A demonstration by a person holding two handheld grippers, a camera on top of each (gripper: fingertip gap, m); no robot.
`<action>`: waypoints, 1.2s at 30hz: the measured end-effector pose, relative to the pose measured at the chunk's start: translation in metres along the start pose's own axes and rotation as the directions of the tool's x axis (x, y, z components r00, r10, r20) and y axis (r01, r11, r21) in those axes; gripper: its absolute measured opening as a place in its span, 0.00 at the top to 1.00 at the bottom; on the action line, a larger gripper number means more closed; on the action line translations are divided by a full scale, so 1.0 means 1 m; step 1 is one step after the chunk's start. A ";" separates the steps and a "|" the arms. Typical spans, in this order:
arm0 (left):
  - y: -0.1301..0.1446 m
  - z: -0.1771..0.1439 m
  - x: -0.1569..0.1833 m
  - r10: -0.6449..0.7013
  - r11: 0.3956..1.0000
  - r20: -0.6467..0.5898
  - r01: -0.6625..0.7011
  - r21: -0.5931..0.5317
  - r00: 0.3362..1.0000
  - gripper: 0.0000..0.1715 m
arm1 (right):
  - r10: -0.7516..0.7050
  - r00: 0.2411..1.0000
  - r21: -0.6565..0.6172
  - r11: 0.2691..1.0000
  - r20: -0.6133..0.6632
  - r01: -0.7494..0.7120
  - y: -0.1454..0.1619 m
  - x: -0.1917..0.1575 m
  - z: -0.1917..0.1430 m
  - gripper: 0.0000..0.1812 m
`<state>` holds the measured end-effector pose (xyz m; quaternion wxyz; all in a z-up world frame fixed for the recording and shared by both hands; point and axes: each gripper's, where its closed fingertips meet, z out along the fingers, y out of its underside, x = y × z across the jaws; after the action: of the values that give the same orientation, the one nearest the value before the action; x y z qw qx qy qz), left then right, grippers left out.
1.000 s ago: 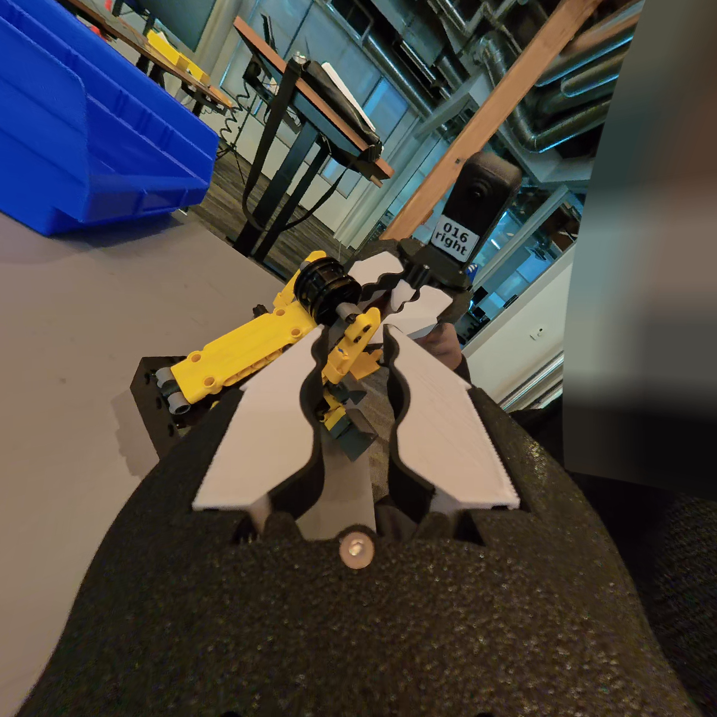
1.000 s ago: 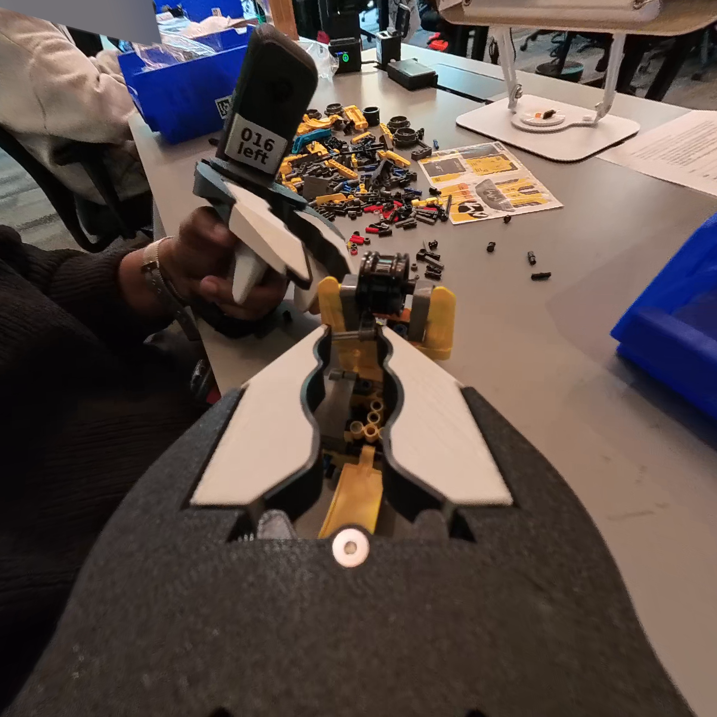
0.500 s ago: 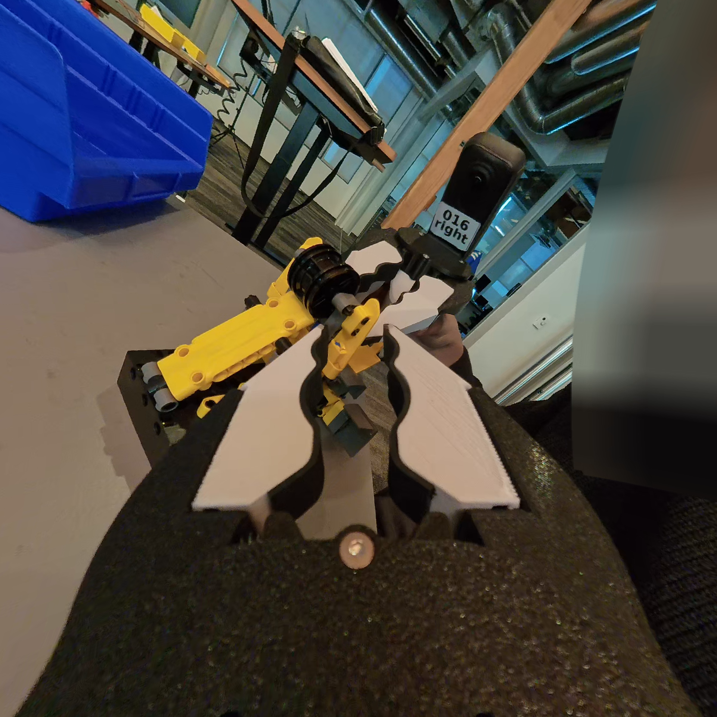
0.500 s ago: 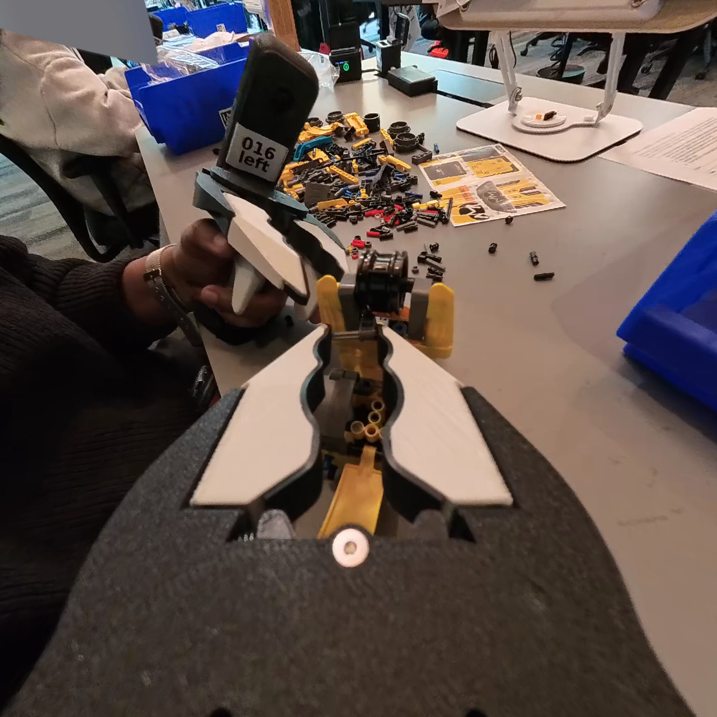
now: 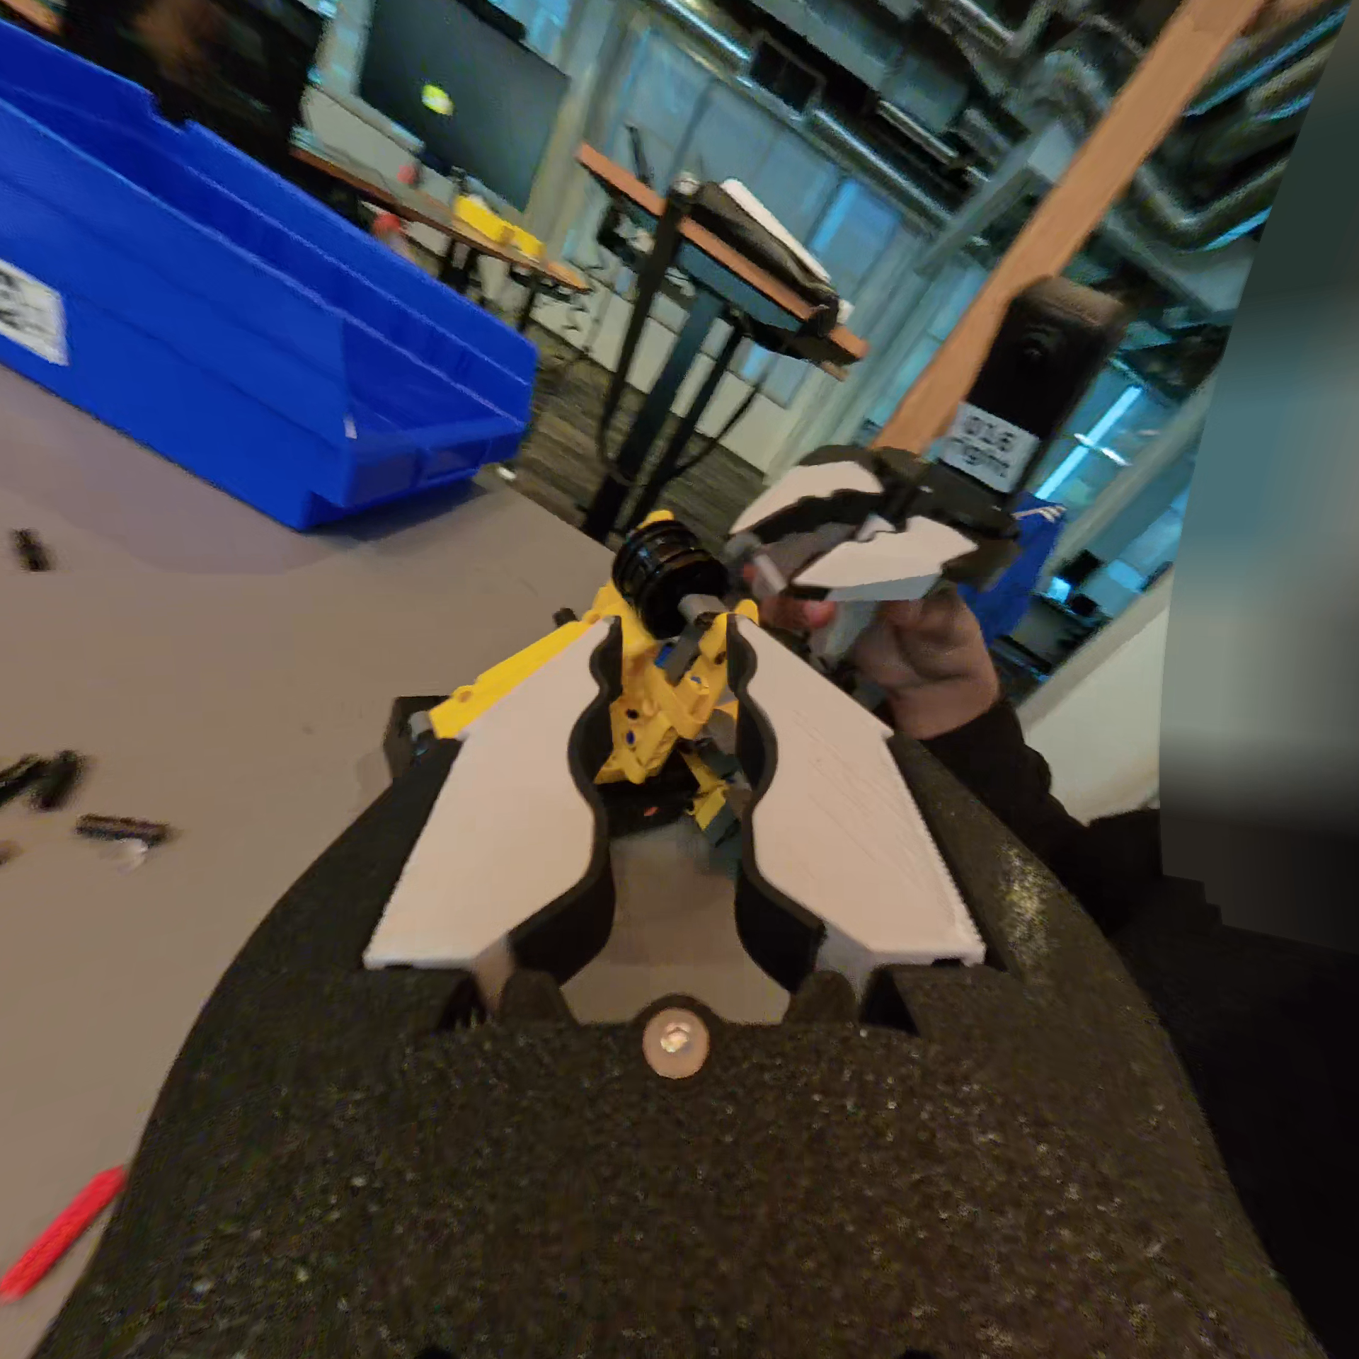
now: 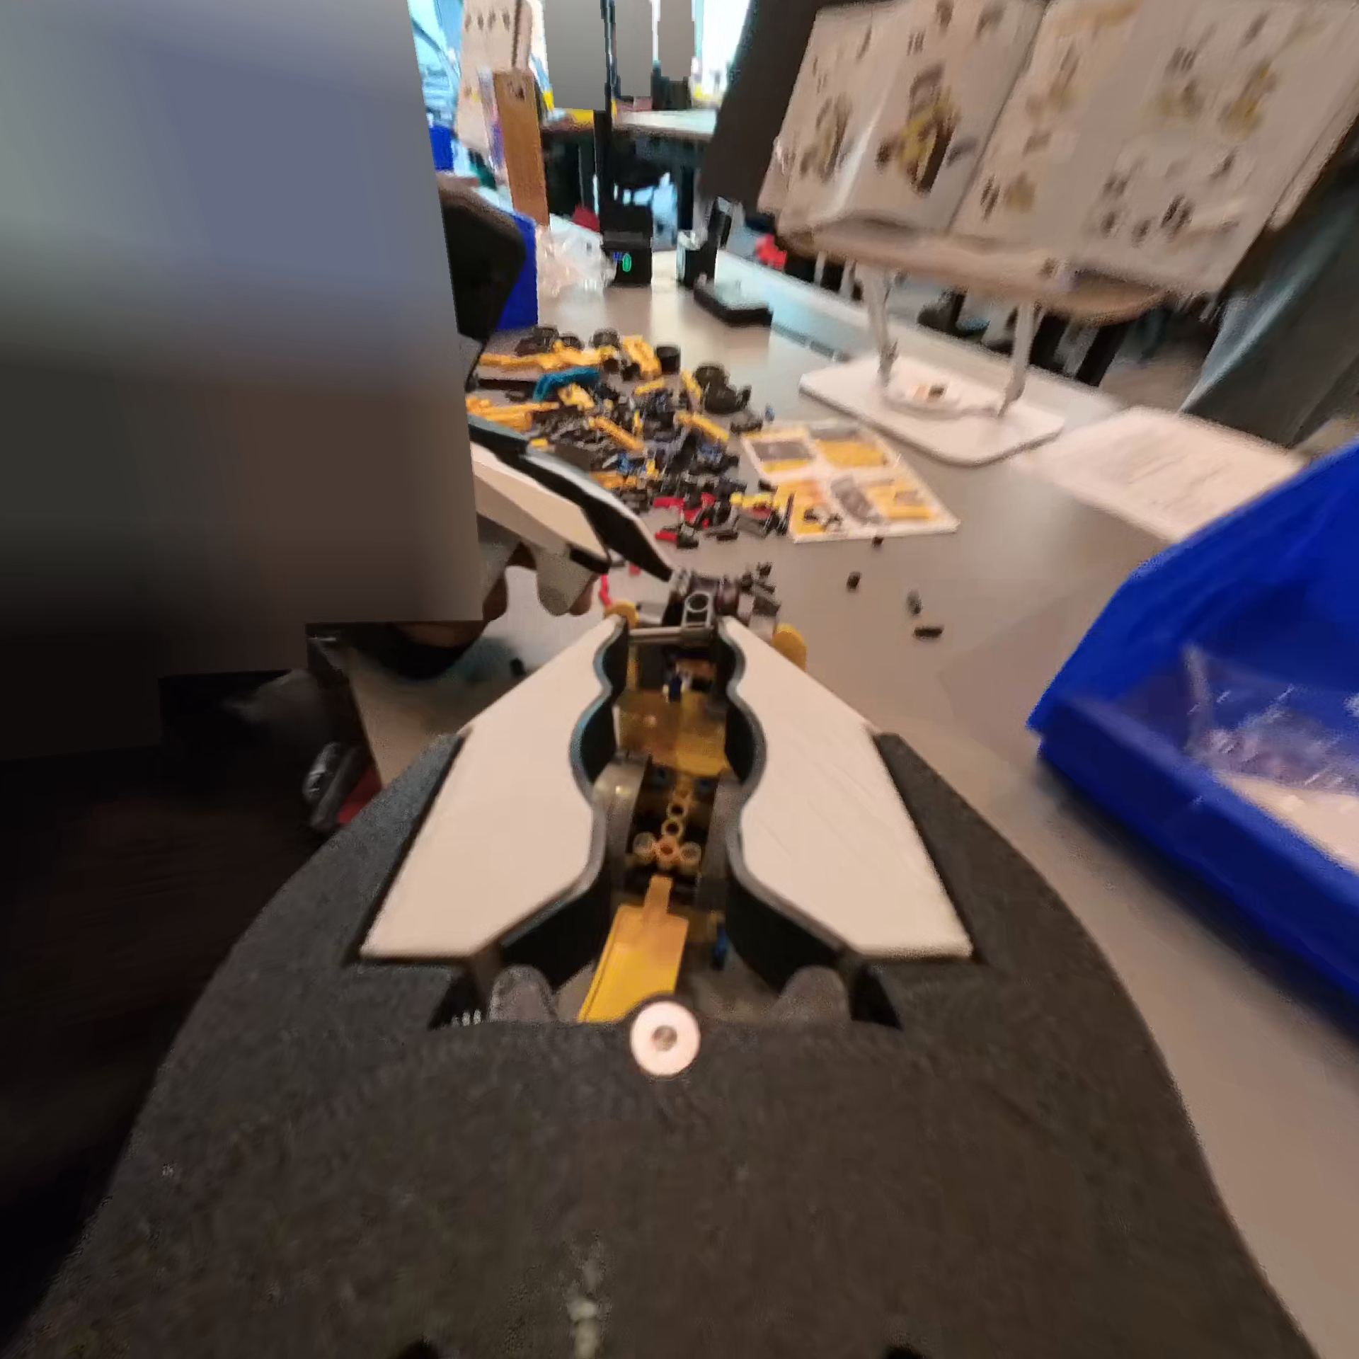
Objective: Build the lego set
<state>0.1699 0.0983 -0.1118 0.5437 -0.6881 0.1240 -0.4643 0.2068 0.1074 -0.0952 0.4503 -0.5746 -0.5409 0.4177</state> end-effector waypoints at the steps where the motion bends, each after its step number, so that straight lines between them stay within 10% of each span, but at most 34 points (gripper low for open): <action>1: -0.004 -0.003 0.002 -0.001 1.000 0.012 0.001 0.018 1.000 0.84 | -0.062 0.998 0.031 0.998 -0.017 0.062 -0.007 -0.003 -0.001 0.88; 9: -0.013 -0.010 0.046 -0.232 0.972 -0.159 0.235 -0.003 0.960 0.84 | -0.509 0.853 0.094 0.849 -0.115 0.519 -0.031 -0.048 0.016 0.87; 26: -0.008 -0.023 0.058 -0.421 0.902 -0.327 0.429 -0.052 0.846 0.96 | -0.575 0.815 0.097 0.810 -0.063 0.579 -0.026 -0.069 0.026 0.87; 29: -0.002 -0.024 0.053 -0.505 0.860 -0.335 0.496 -0.121 0.795 0.96 | -0.765 0.629 0.016 0.634 -0.138 0.774 -0.025 -0.068 0.021 0.87; 36: 0.009 -0.027 0.059 -0.497 0.868 -0.313 0.462 -0.182 0.810 0.96 | -0.998 -0.049 -0.247 -0.036 -0.046 0.968 -0.005 -0.062 0.019 0.84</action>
<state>0.1842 0.0376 -0.0905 0.3440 -0.6288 0.0631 -0.6945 0.1828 0.0473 -0.0956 0.6255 -0.0824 -0.7641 -0.1346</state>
